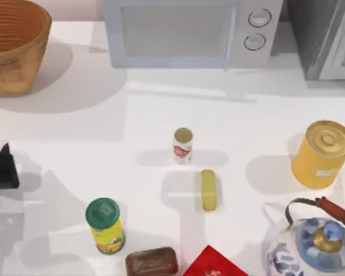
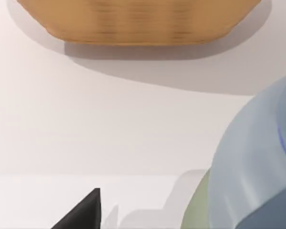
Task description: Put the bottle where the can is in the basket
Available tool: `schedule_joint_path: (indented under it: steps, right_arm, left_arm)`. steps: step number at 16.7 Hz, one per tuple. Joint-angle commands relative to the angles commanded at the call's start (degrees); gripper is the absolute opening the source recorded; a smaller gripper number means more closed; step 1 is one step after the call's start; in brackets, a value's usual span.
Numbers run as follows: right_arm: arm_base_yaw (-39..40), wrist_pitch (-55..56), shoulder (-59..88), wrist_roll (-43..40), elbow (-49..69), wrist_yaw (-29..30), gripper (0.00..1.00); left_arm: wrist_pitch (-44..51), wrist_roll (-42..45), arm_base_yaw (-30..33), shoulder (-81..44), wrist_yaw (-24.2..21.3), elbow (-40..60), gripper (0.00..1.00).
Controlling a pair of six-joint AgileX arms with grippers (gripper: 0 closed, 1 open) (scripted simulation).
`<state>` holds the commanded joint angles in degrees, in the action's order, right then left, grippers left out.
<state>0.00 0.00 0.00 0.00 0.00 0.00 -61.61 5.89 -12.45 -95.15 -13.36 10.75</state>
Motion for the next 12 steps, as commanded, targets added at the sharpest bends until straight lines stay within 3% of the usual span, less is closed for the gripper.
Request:
schedule_joint_path:
  steps: [8,12]
  right_arm:
    - [0.00,0.00,0.00,0.00,0.00,0.00,1.00]
    - [0.00,0.00,0.00,0.00,0.00,0.00,1.00]
  left_arm:
    - [-3.44,0.04,0.00,-4.02,0.00,0.50,1.00]
    - [-3.44,0.04,0.00,-4.02,0.00,0.50,0.70]
